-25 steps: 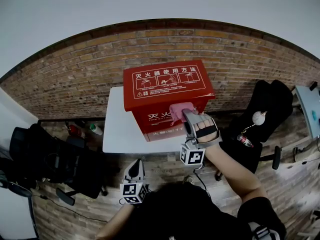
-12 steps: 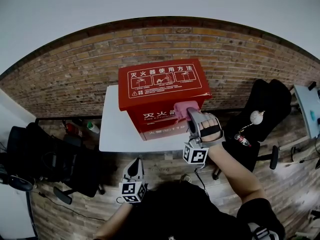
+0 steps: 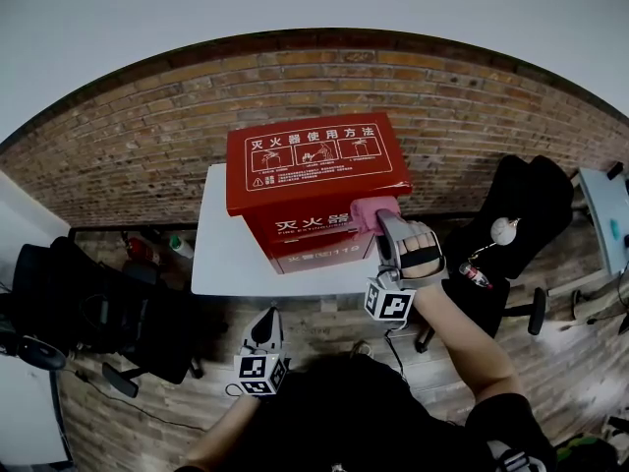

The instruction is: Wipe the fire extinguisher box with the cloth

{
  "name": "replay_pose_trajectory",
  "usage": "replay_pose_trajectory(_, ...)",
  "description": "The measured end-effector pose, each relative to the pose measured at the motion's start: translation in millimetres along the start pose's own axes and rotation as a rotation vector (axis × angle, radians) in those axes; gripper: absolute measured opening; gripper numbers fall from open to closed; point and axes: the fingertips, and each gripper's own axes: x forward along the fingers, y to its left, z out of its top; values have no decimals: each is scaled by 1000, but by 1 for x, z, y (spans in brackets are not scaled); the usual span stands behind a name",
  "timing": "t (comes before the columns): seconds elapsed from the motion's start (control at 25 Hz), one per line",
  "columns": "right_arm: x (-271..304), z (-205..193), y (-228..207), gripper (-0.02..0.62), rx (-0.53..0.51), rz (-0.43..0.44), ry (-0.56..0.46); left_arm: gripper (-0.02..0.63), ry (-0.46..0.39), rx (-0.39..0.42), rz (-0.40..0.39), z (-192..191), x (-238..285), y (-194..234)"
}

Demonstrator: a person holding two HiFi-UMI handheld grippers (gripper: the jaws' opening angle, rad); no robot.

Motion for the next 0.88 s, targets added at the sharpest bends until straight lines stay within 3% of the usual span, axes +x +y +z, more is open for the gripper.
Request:
replay_pose_trajectory(0.48, 1, 8, 29, 103, -12, 91, -58, 34, 30, 6, 23, -6, 16, -23)
replay_pose_trajectory(0.88, 2, 8, 44, 103, 30, 152, -126, 34, 17, -21, 151, -5, 15, -39)
